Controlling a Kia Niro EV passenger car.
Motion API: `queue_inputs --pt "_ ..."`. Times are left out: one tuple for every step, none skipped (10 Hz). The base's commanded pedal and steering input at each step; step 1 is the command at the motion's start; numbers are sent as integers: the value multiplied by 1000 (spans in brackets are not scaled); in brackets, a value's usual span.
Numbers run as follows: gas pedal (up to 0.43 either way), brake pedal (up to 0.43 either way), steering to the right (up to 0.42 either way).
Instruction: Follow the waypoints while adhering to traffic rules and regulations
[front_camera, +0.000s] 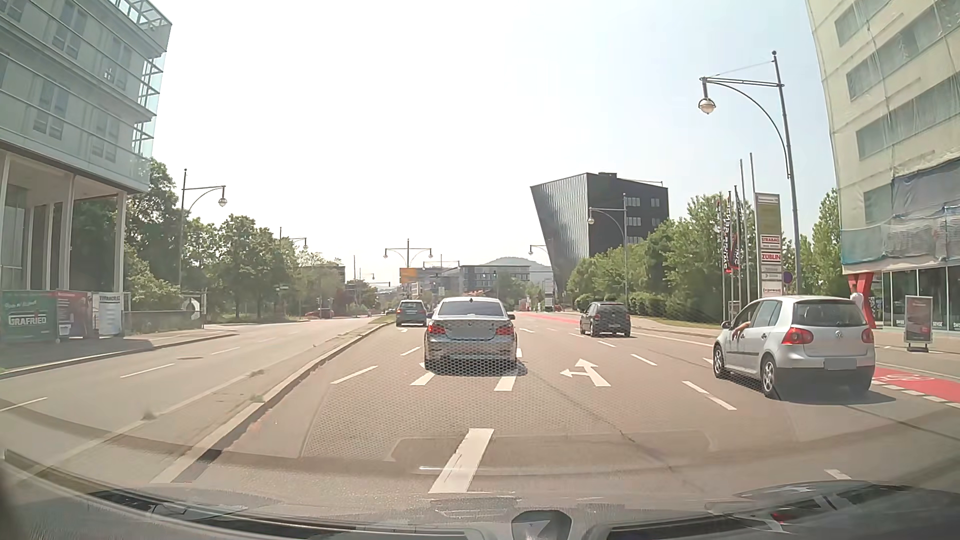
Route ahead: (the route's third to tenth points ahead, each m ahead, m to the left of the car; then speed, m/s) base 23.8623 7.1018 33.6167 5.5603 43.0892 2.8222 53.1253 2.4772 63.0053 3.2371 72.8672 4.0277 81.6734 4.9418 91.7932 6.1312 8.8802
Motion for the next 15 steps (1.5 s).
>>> queue_inputs --pt "110 0 -19" --pt "98 0 -21" --pt "98 0 -21" --pt "87 0 -20" --pt "87 0 -18" --pt "87 0 -17" --pt "98 0 -18" --pt "98 0 -17" --pt "98 0 -17" --pt "98 0 -17" --pt "98 0 -17" --pt "98 0 -16" --pt "98 0 -16" --pt "98 0 -16" --pt "98 0 -16"
